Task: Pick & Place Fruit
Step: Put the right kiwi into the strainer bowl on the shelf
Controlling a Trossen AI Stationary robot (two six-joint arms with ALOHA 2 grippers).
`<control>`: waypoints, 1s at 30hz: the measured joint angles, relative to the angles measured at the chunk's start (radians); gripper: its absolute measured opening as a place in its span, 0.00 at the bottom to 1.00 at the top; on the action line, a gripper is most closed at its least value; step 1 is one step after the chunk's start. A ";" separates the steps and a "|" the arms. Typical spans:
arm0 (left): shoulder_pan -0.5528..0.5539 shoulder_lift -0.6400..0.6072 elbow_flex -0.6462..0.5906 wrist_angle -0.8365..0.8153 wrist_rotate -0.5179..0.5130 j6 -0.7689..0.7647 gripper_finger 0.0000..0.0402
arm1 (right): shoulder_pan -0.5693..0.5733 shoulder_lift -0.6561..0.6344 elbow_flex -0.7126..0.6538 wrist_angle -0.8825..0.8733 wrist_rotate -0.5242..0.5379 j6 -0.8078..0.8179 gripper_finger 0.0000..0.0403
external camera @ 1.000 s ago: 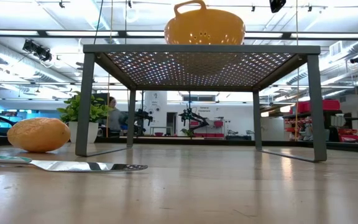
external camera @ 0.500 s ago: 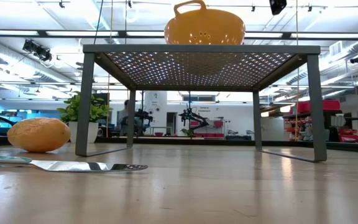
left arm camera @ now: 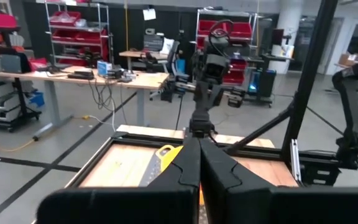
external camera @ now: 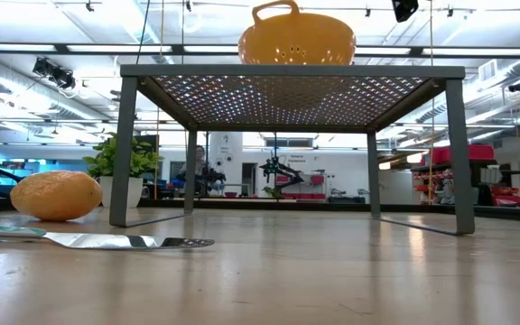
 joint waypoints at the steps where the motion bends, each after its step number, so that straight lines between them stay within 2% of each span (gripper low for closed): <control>1: 0.000 0.000 0.000 -0.001 -0.002 0.000 0.00 | 0.007 0.000 0.000 0.000 0.000 0.000 0.00; 8: 0.000 0.003 0.000 -0.014 -0.006 0.005 0.00 | 0.085 0.003 0.000 0.001 0.000 0.020 0.00; 15: 0.000 0.004 0.000 -0.014 -0.009 0.006 0.01 | 0.221 0.003 0.000 0.015 0.020 0.131 0.00; 21: 0.000 0.004 0.000 -0.016 -0.010 0.022 0.01 | 0.328 0.003 0.000 0.007 0.098 0.143 0.00; 30: 0.000 0.004 0.000 -0.017 -0.004 0.025 0.01 | 0.398 0.003 0.000 0.007 0.177 0.187 0.00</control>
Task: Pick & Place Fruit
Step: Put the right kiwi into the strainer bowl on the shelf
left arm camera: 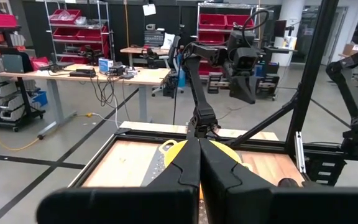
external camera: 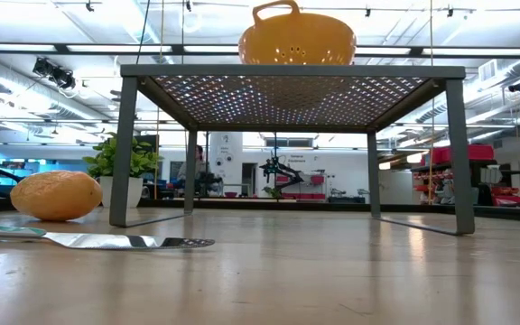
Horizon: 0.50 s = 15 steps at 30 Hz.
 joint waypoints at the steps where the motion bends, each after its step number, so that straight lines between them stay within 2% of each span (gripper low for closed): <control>1: 0.000 0.000 0.000 0.000 0.000 0.000 0.01 | 0.006 0.000 0.000 0.000 0.000 0.003 0.00; 8: 0.000 0.000 0.000 0.000 0.001 -0.018 0.01 | 0.046 0.006 0.000 -0.066 -0.002 0.062 0.00; 15: 0.000 0.000 0.000 -0.018 -0.001 -0.026 0.01 | 0.099 0.072 0.000 -0.182 -0.022 0.141 0.00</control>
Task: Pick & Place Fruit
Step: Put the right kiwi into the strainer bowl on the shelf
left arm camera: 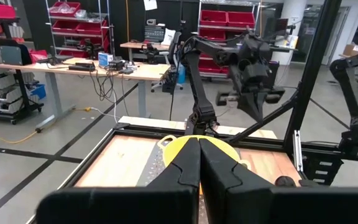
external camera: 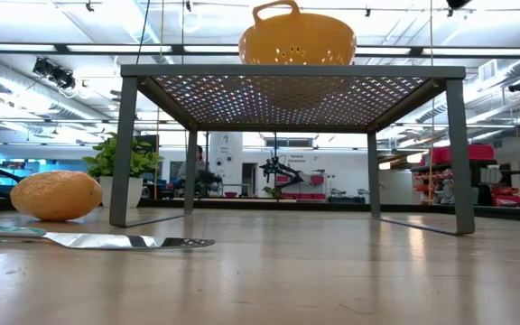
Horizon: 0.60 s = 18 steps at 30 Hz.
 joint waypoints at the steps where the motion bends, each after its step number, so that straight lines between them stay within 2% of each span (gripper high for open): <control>1: 0.000 0.000 0.000 0.000 0.000 -0.001 0.01 | 0.007 0.013 0.000 -0.011 0.000 0.007 0.00; 5: 0.000 0.000 0.000 0.000 -0.001 -0.003 0.01 | 0.033 0.066 0.000 -0.053 -0.002 0.058 0.00; 18: 0.000 0.000 0.000 -0.009 -0.008 0.000 0.00 | 0.077 0.189 0.000 -0.121 -0.199 0.152 0.00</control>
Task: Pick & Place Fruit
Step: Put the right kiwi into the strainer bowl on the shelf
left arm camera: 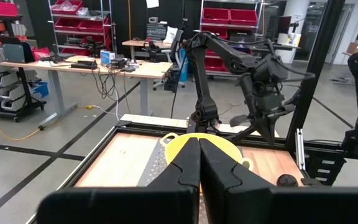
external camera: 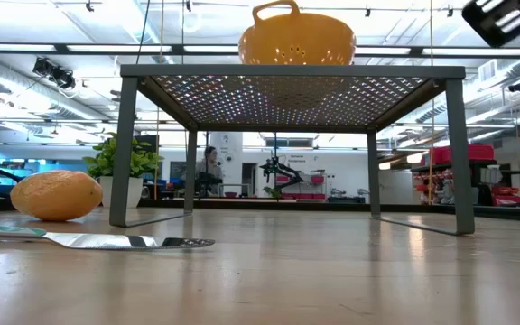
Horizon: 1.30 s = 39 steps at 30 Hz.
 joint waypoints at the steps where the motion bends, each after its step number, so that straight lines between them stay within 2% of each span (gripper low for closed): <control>1: 0.000 0.000 0.000 0.000 0.000 0.000 0.00 | 0.000 0.007 0.000 -0.008 -0.017 0.003 0.00; 7: 0.000 0.000 0.000 0.000 0.000 -0.006 0.00 | 0.000 0.038 0.000 -0.074 -0.052 0.050 0.01; 15: 0.000 0.000 0.000 -0.031 0.000 -0.021 0.01 | 0.000 0.048 0.000 -0.175 -0.073 0.106 0.11; 20: 0.000 0.000 0.000 -0.031 0.000 -0.021 0.01 | 0.000 0.053 0.000 -0.176 -0.128 0.064 0.24; 32: 0.000 0.000 0.000 -0.031 0.000 -0.021 0.01 | 0.000 0.097 0.000 -0.244 -0.132 -0.045 0.67; 35: 0.000 0.000 0.000 -0.031 0.000 -0.021 0.01 | 0.000 0.107 0.000 -0.244 -0.131 -0.124 0.73; 39: 0.000 0.000 0.000 -0.032 0.000 -0.026 0.01 | 0.000 0.124 0.000 -0.250 -0.093 -0.169 0.76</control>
